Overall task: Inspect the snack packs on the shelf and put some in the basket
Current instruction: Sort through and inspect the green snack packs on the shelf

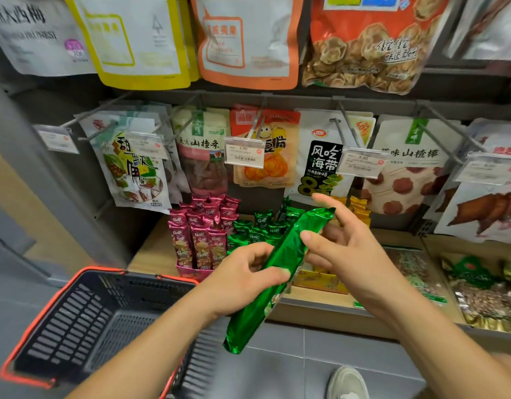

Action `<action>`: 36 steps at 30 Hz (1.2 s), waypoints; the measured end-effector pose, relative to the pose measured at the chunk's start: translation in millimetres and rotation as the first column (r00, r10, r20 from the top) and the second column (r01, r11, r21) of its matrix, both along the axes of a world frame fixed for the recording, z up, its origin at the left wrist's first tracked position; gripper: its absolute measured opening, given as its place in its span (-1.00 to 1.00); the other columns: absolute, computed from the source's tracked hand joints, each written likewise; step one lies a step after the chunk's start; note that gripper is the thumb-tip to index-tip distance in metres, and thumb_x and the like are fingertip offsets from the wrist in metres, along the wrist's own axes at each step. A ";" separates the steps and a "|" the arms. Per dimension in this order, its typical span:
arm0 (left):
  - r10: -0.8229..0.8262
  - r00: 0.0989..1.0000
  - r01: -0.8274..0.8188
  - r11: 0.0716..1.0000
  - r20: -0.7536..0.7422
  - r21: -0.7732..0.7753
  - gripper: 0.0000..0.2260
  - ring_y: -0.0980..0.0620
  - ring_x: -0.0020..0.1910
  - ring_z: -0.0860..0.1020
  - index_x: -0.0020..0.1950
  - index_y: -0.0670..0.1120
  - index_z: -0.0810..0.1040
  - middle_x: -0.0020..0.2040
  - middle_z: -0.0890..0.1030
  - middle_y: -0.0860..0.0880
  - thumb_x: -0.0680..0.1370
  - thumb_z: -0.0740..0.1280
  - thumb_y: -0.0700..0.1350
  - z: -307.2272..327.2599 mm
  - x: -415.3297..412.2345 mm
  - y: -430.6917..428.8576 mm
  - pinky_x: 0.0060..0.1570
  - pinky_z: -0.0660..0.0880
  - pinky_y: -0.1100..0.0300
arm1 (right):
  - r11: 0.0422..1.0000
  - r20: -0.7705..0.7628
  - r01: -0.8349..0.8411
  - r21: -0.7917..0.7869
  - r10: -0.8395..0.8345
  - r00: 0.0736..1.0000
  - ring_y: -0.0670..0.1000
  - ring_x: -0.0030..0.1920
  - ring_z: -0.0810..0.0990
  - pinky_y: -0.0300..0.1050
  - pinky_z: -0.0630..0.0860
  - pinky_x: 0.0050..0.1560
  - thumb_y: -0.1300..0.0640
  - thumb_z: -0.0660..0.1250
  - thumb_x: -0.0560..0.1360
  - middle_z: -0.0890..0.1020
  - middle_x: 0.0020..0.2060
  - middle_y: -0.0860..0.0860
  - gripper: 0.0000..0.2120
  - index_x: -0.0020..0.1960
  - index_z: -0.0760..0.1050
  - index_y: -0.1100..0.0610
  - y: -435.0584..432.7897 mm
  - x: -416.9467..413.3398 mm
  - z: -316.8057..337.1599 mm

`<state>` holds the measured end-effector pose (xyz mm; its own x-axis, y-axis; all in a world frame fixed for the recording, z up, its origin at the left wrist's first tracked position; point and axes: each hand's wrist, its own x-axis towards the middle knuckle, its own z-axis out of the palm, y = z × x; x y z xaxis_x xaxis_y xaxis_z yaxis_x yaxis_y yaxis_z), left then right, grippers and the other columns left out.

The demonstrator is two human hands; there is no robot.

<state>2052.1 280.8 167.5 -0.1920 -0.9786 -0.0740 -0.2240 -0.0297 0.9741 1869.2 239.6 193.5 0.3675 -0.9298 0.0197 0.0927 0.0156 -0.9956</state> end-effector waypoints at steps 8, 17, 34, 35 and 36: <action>0.183 0.940 -0.193 0.981 -0.288 -0.006 -0.76 0.01 -0.08 0.65 0.09 -0.15 0.58 -0.03 0.70 -0.11 0.44 0.47 -0.25 6.2 -11.1 -3.7 -0.13 0.59 0.14 | 0.979 -0.105 -0.169 0.118 0.181 0.978 -0.05 0.20 0.61 0.09 0.51 0.27 -0.10 0.58 0.21 0.64 0.20 -0.02 0.11 0.57 -0.03 -0.08 2.4 8.9 -12.3; 0.223 0.835 -0.274 0.961 -0.503 -0.028 -0.81 -0.04 -0.16 0.63 -0.16 -0.12 0.62 -0.18 0.66 -0.11 0.26 0.47 -0.26 21.3 11.0 -9.3 -0.12 0.60 0.11 | 0.873 -0.445 -0.487 0.035 0.449 0.775 -0.07 -0.14 0.64 -0.10 0.58 -0.05 0.12 0.43 0.50 0.68 -0.22 0.00 -0.86 -0.02 0.49 0.07 8.2 3.5 -8.0; 0.314 0.715 -0.370 0.928 -0.624 0.044 -0.88 0.09 -0.22 0.61 -0.08 -0.11 0.59 -0.21 0.65 -0.01 0.42 0.43 -0.14 26.0 30.8 -13.8 -0.25 0.55 0.26 | 0.829 -0.443 -0.542 0.137 0.541 0.715 -0.11 -0.22 0.62 -0.26 0.52 -0.16 0.08 0.43 0.50 0.65 -0.30 -0.10 -0.85 -0.06 0.46 0.04 10.6 3.5 -8.2; 0.328 0.726 -0.386 0.922 -0.605 0.037 -0.91 0.11 -0.21 0.60 -0.10 -0.09 0.62 -0.20 0.65 0.00 0.43 0.46 -0.12 25.4 31.7 -14.9 -0.20 0.55 0.26 | 0.850 -0.469 -0.516 0.107 0.501 0.728 -0.16 -0.24 0.60 -0.29 0.49 -0.19 0.05 0.44 0.49 0.63 -0.31 -0.14 -0.84 -0.07 0.46 0.00 11.0 4.3 -8.3; 0.346 0.742 -0.406 0.913 -0.575 0.026 -0.93 0.13 -0.21 0.58 -0.14 -0.06 0.66 -0.20 0.65 0.02 0.43 0.45 -0.10 25.4 32.6 -15.6 -0.17 0.54 0.27 | 0.878 -0.520 -0.477 0.053 0.432 0.737 -0.20 -0.27 0.56 -0.31 0.46 -0.23 0.01 0.45 0.48 0.60 -0.31 -0.16 -0.83 -0.08 0.45 -0.04 11.6 5.3 -8.9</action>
<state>2084.7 265.1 192.9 0.2158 -0.9761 0.0247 0.3657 0.1042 0.9249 1874.5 251.2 184.6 0.7235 -0.6533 -0.2231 -0.4157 -0.1543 -0.8963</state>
